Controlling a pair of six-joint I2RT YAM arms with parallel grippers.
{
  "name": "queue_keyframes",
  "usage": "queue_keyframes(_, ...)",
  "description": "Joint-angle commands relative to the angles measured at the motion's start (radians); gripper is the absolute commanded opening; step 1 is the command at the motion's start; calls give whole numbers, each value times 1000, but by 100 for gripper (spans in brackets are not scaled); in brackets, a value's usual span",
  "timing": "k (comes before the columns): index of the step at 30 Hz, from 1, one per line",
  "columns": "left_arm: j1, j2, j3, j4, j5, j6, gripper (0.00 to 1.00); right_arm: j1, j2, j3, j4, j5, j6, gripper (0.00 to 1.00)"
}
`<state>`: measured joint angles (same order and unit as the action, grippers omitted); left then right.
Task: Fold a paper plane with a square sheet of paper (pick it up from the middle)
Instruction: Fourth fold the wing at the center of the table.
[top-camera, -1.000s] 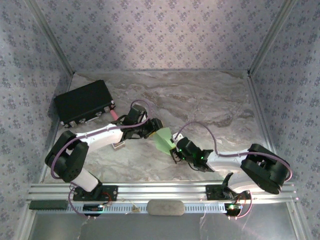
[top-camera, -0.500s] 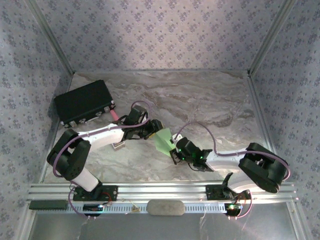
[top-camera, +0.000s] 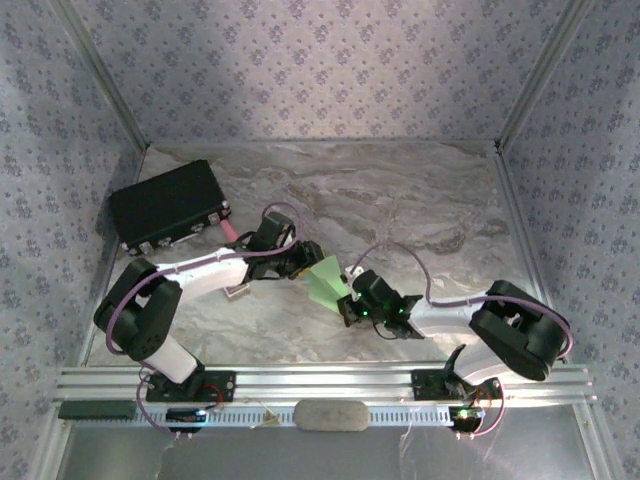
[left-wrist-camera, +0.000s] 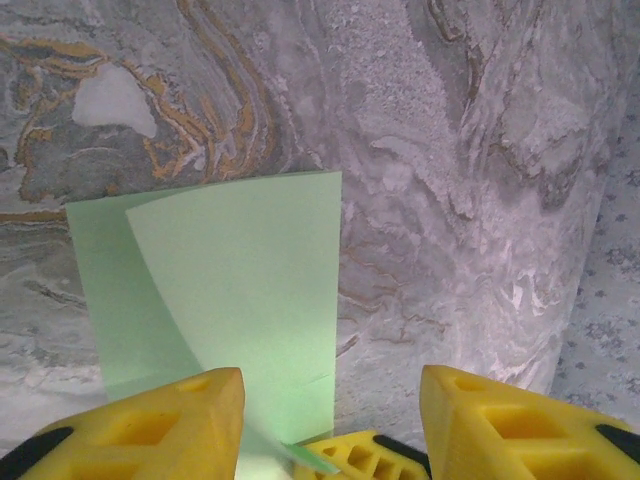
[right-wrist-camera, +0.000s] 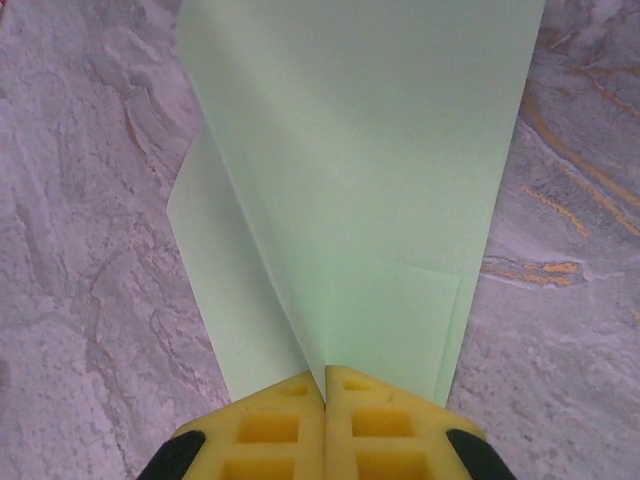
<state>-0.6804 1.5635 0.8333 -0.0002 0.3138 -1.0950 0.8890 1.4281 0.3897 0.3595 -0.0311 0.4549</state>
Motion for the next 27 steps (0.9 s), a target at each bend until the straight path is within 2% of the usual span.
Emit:
queue_keyframes(1, 0, -4, -17, -7, 0, 1, 39, -43, 15, -18, 37, -116, 77, 4)
queue_keyframes(5, -3, -4, -22, 3, 4, 0, 21, -94, 22, -47, 93, -183, 133, 4)
queue_keyframes(9, -11, 5, -29, 26, 13, -5, 10, -129, 43, -66, 153, -253, 166, 4)
queue_keyframes(16, -50, 61, -12, 100, 48, -17, 5, -154, 97, -90, 241, -296, 260, 4)
queue_keyframes(27, -81, 159, 14, 196, 64, -36, 5, -202, 155, -101, 302, -360, 367, 4)
